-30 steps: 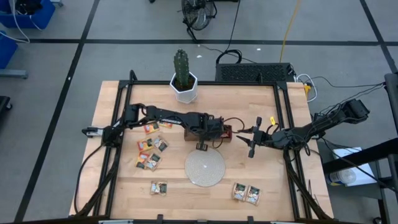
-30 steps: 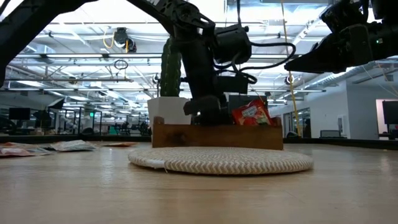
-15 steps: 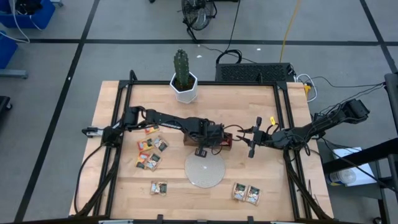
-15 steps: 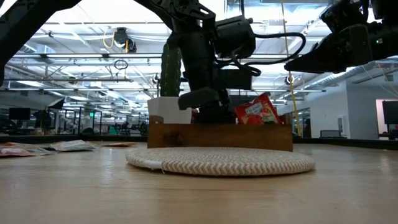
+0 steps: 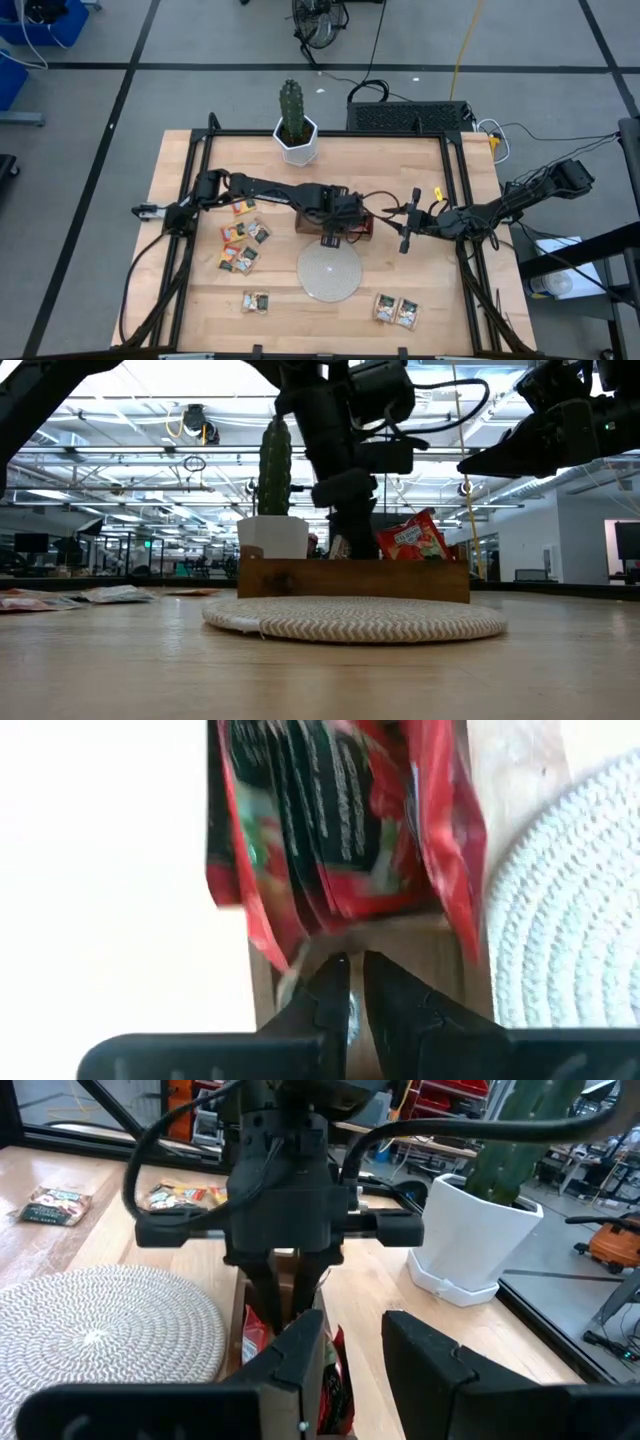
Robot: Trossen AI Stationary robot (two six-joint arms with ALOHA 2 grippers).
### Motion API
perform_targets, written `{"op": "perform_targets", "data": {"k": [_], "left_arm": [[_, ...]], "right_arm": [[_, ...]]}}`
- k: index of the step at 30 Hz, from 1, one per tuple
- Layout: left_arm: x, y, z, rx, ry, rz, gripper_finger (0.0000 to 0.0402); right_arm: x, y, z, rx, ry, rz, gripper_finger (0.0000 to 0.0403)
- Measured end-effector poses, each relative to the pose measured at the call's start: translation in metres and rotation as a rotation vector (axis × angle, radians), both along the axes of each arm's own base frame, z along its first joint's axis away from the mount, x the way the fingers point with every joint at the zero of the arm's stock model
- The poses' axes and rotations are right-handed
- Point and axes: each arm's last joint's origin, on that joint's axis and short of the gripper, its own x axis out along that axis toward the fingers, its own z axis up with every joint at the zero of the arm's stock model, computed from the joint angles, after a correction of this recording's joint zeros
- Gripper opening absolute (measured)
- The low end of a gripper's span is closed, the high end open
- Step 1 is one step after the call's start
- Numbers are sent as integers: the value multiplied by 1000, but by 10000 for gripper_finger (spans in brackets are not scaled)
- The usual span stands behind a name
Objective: Pick & Place Tea
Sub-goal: Put the brown tea bag into the middle section of the wooden organizer
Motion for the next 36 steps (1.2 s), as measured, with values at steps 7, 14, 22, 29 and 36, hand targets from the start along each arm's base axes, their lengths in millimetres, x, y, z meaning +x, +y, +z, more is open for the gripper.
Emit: {"op": "perform_targets", "data": {"k": [7,14,22,29,36], "left_arm": [[-5,0,14,1,-14,5,42],[-13,0,36,-6,-45,39,42],[-40,-4,129,-115,-359,124,42],[-85,-20,188,-222,-667,-148,42],[-134,-6,152,-272,-822,-81,42]], "right_arm": [[0,0,0,0,1,1,91],[0,0,0,0,1,1,91],[0,0,0,-1,3,-1,91],[-5,0,7,41,-48,-1,91],[-13,1,16,67,-98,28,91]]}}
